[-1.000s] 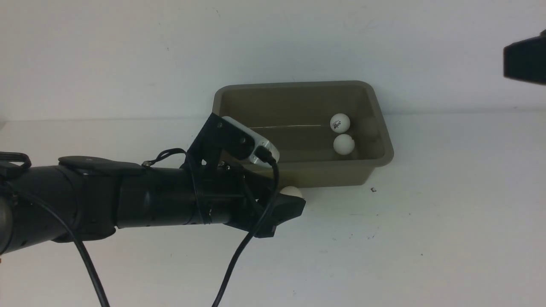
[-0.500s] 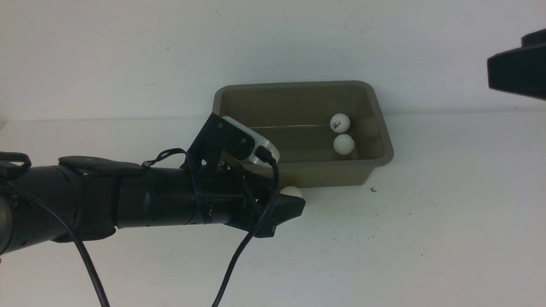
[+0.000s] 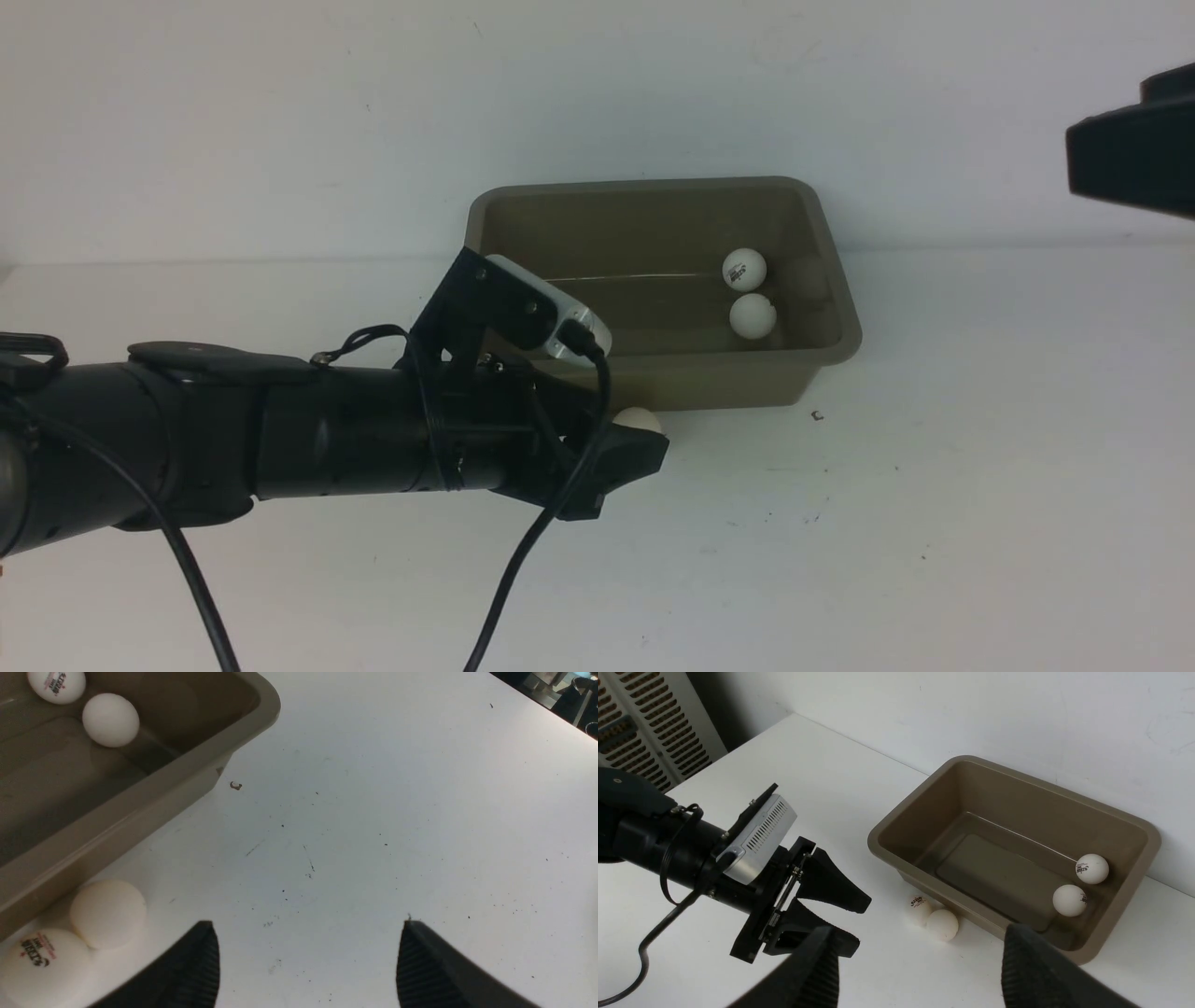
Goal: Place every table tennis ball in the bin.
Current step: Use the left arm to clamp the table tennis ball closest to it
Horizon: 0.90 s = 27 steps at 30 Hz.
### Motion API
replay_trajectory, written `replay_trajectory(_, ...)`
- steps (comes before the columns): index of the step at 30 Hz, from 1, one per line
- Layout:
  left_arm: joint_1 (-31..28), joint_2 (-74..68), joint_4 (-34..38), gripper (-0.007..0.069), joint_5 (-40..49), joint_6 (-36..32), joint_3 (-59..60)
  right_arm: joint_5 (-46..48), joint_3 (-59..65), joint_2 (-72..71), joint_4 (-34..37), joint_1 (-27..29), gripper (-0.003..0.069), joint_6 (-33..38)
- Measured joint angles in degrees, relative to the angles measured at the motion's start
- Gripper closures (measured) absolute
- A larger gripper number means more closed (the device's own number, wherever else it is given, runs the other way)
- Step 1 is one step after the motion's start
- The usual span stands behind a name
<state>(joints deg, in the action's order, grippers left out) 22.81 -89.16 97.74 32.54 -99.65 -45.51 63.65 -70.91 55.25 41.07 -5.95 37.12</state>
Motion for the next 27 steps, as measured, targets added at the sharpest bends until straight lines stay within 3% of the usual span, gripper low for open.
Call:
replay_trajectory(8,0.0,0.0,0.0,0.0164,-3.6,-0.1,0.0,0.0,0.0,0.0,0.0,0.0,0.0230,0.0)
replay_trajectory(15,0.0,0.0,0.1,0.0164,-12.5,0.0,0.0,-0.9,0.0,0.0,0.0,0.0,0.0230,0.0)
replay_trajectory(27,0.0,0.0,0.5,0.0164,-21.0,4.3,1.3,-1.0,0.0,0.0,-0.2,0.0,0.0230,0.0)
